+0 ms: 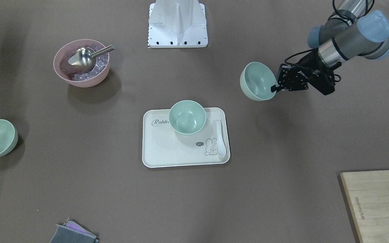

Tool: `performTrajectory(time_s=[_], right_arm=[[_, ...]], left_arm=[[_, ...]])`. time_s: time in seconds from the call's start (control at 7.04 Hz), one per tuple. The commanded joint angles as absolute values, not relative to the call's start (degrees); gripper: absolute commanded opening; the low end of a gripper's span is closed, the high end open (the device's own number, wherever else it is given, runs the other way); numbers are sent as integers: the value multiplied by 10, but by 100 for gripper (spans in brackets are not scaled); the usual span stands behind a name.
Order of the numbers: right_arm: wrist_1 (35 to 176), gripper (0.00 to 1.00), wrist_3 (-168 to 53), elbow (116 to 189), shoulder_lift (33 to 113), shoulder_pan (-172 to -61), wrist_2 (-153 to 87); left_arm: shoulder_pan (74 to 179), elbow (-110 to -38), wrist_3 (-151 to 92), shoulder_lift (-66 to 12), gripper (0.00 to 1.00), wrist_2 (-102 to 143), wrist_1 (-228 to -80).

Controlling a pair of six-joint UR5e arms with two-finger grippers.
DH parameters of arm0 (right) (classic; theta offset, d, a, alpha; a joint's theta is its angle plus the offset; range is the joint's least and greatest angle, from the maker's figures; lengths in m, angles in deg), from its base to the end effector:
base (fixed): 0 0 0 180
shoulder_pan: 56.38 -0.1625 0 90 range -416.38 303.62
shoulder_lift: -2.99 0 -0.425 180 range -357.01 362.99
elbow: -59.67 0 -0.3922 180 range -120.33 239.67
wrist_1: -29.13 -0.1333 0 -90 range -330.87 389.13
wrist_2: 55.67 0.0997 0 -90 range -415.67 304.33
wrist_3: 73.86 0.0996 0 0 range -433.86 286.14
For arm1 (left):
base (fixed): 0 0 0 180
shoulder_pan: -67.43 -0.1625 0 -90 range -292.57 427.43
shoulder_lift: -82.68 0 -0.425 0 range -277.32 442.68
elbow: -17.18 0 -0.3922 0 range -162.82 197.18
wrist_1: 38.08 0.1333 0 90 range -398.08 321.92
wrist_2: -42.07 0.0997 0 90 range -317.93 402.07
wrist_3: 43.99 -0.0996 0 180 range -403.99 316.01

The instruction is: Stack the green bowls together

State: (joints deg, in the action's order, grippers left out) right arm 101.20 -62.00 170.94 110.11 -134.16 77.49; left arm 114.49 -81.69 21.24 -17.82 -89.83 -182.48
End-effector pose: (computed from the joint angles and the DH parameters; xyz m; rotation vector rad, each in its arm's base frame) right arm -0.0180 -0.3908 0.5701 0.2037 -0.8040 -0.1510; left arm 0.3234 -0.4456 0.3753 0.2104 1.3463 0.1433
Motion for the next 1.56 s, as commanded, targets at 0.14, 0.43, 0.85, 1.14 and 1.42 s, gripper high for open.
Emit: performTrajectory(time_s=[0.14,0.43,0.85,1.14,1.42], right_arm=[[1012,100,-619,1709,1100,-1342,775],[1012,100,-619,1709,1100,-1342,775],[1013,100,-620,1709,1100,-1342,775],[1013,100,-619,1708,1100,-1342,775],[1013,100,-619,1708,1100,-1342,775]], left_arm=[[1041,-816,268,-335,0,-762,-1615],[1027,-808,270,-378,0,-723,-1524],[1021,-770,271,-428,0,-694,-1473],[1014,-737,270,-448,0,-678,-1474],[1014,-725,269,-451,0,-678,-1477]])
